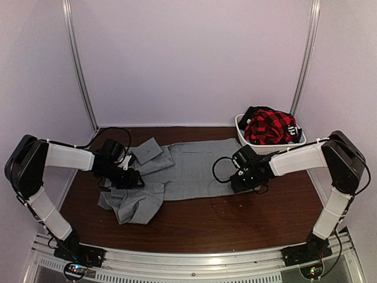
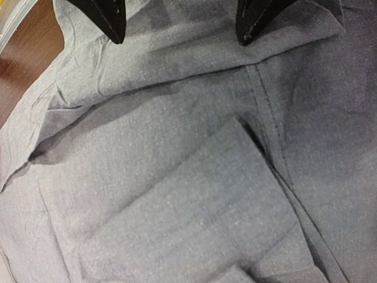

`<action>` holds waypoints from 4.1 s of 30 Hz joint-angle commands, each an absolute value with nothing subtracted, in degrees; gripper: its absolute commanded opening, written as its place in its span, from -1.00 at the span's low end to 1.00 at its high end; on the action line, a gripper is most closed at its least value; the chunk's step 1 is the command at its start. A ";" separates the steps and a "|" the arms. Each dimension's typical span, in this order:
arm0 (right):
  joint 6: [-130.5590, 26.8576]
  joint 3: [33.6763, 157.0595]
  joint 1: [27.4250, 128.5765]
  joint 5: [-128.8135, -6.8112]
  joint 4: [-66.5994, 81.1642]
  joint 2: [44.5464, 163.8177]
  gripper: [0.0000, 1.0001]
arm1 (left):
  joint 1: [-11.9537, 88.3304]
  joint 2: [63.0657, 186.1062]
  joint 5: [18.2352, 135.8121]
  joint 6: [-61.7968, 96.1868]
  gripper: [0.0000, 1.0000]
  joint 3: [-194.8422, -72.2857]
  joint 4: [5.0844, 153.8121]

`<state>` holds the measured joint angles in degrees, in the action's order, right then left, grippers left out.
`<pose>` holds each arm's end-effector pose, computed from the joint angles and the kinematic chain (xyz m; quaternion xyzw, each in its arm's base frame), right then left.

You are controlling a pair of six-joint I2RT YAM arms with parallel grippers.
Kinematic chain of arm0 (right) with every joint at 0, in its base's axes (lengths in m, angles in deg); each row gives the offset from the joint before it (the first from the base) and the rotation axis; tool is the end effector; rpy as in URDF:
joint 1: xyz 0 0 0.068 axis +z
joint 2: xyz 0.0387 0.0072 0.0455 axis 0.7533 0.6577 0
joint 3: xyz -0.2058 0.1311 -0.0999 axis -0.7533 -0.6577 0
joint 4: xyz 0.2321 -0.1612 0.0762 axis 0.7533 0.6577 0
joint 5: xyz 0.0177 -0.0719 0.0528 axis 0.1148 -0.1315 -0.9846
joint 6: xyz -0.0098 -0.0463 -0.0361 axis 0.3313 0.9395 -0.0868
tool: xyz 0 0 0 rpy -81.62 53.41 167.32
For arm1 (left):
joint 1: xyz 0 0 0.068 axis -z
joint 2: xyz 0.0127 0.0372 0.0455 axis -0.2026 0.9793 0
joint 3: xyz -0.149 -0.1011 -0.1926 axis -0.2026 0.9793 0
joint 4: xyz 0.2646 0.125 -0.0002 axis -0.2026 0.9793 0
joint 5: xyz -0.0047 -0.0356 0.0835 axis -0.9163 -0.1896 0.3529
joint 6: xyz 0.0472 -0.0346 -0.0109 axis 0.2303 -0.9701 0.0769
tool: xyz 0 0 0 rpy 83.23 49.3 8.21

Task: Fold and stack the long sleeve shirts
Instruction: Fold the flattened shirt at the center of the board.

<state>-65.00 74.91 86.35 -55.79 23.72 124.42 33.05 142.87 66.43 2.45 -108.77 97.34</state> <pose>0.2869 0.2157 0.0993 -0.1392 0.9620 0.0787 0.2211 0.2982 -0.1318 0.1060 -0.0020 0.9582 -0.2416 0.1533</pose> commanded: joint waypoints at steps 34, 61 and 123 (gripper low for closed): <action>-69.20 69.40 89.38 -56.58 27.30 114.81 0.23 | 47.61 98.85 80.06 -17.61 0.63 -95.39 120.57; -68.50 69.60 89.81 -57.06 26.79 115.23 0.23 | 50.01 107.40 65.32 -20.71 -0.96 -93.19 98.85; -68.95 75.81 100.99 -57.79 23.42 118.67 0.25 | 29.12 132.02 48.63 -19.72 -1.00 -109.22 69.14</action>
